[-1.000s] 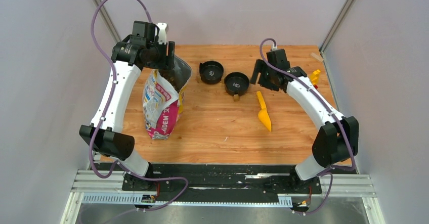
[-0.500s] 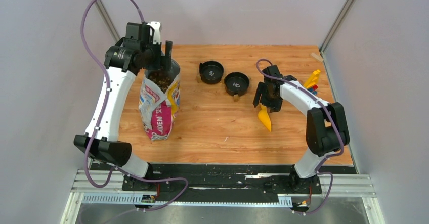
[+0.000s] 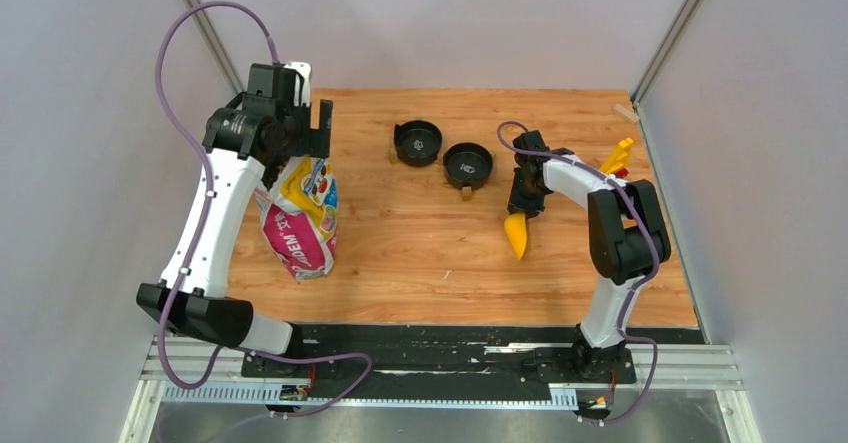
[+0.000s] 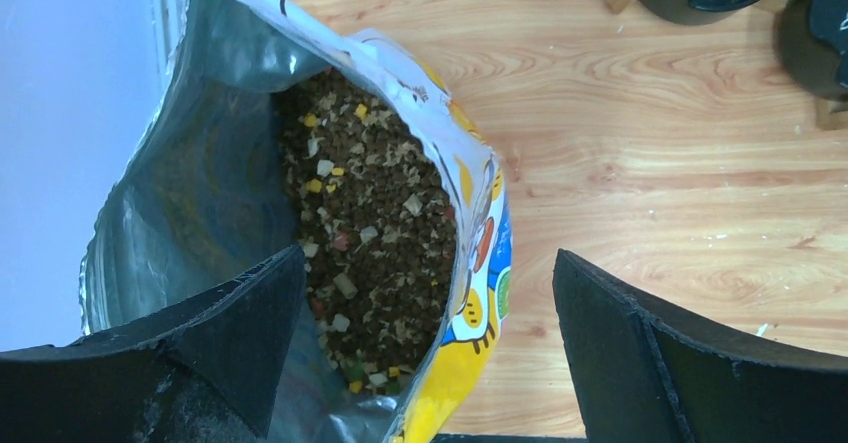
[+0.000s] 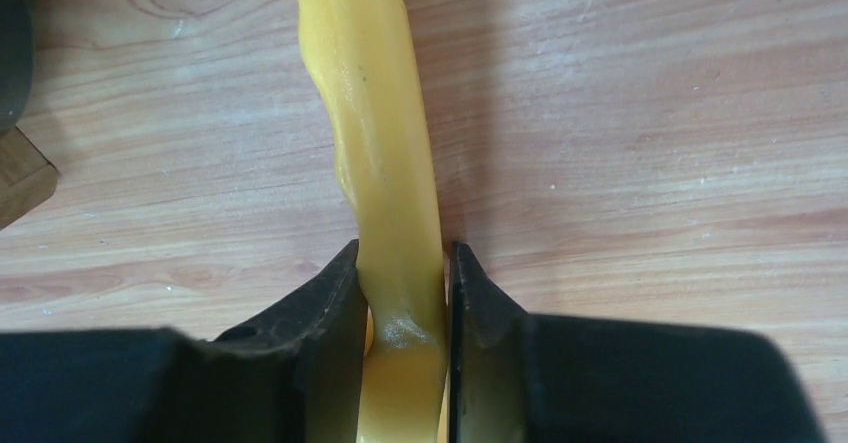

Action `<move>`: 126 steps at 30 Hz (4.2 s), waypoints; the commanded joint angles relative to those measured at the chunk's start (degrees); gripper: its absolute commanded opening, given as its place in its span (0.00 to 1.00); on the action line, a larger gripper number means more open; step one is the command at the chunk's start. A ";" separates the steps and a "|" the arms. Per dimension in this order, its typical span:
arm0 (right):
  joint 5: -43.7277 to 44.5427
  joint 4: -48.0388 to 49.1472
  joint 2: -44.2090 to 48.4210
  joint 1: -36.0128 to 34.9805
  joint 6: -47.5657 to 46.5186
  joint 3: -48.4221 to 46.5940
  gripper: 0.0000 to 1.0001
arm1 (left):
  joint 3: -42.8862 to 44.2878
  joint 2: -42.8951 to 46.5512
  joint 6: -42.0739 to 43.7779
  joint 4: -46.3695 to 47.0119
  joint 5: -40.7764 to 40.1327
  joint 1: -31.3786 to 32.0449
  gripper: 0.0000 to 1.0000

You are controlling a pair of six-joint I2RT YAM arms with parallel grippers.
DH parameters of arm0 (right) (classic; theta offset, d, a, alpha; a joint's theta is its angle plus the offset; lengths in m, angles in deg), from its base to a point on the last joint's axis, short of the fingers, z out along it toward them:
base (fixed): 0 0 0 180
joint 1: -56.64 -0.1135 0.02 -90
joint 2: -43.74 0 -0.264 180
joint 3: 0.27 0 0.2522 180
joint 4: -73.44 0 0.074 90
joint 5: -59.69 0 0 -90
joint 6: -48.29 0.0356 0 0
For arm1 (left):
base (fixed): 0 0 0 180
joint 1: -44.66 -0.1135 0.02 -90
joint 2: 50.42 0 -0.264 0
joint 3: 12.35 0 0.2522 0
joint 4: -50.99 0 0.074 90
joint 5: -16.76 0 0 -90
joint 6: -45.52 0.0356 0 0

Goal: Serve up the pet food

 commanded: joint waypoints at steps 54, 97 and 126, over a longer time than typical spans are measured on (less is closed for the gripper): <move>-34.61 78.92 26.14 -16.01 48.61 -6.50 0.24 | -34.84 17.96 -72.79 90.91 57.25 11.59 0.73; -37.45 28.56 35.35 -14.82 7.87 -18.32 0.93 | -6.05 15.41 11.43 18.13 47.87 11.77 0.00; -67.84 25.86 26.02 -13.56 -11.51 -24.98 0.63 | -7.61 14.75 39.83 9.86 63.60 11.77 0.00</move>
